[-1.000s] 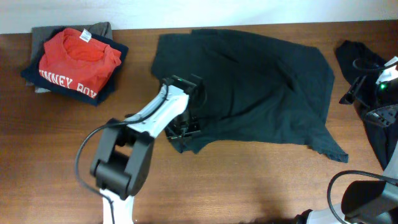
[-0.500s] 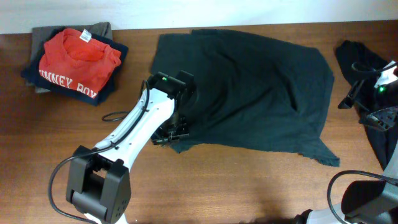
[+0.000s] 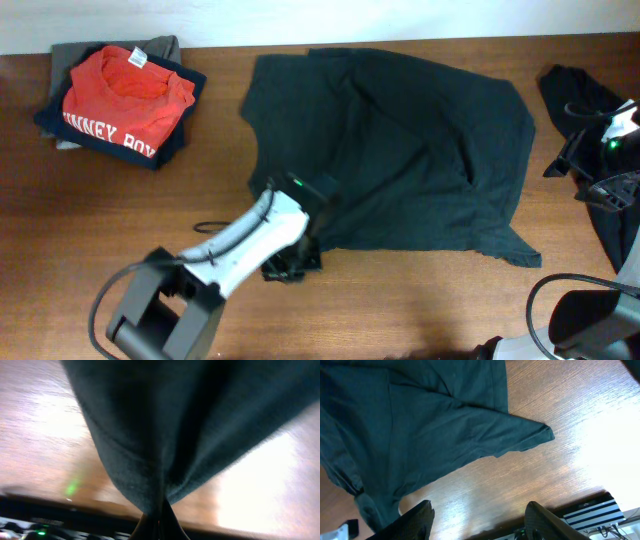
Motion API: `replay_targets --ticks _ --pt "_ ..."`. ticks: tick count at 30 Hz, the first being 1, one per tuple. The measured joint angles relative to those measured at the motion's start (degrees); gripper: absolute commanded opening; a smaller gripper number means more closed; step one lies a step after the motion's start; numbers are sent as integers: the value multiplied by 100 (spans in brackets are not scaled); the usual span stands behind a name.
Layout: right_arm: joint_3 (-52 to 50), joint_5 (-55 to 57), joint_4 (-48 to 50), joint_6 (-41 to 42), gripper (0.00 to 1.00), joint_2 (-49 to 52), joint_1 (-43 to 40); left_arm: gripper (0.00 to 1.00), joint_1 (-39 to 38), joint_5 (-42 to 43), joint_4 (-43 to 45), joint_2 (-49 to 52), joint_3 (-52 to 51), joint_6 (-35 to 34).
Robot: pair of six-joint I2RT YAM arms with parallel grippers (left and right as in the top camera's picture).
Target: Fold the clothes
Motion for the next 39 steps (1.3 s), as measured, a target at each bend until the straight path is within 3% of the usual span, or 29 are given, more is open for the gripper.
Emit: replay_targets --ticks 2,4,8,16,22,24,26,28,30,35,39 --pt "0 0 0 0 64 2 0 2 -345 55 55 -94 0 -166" --pt "0 0 0 0 64 2 0 11 -693 133 157 -125 0 -337" --pt "0 0 2 0 64 2 0 12 -1270 269 387 -127 -2 -586" --pt "0 0 0 -20 64 2 0 10 -1298 284 -11 -133 -4 -721" --pt "-7 0 63 -20 63 2 0 20 -1189 -164 170 -481 -9 -861" --pt "-48 0 122 -31 53 0 0 20 -966 -380 321 -640 -9 -863" --pt "-155 9 177 -17 35 0 0 19 -640 -535 485 -715 -9 -811" --pt "-280 33 260 -33 24 0 0 13 -256 -625 693 -721 -9 -608" --pt "-483 46 352 -66 23 2 0 12 227 -715 964 -721 -9 -247" --pt "-1078 55 710 -46 4 -4 0 11 820 -732 1521 -721 -9 544" --pt "-1729 15 1132 -59 4 -4 0 5 992 -629 1816 -708 -9 975"
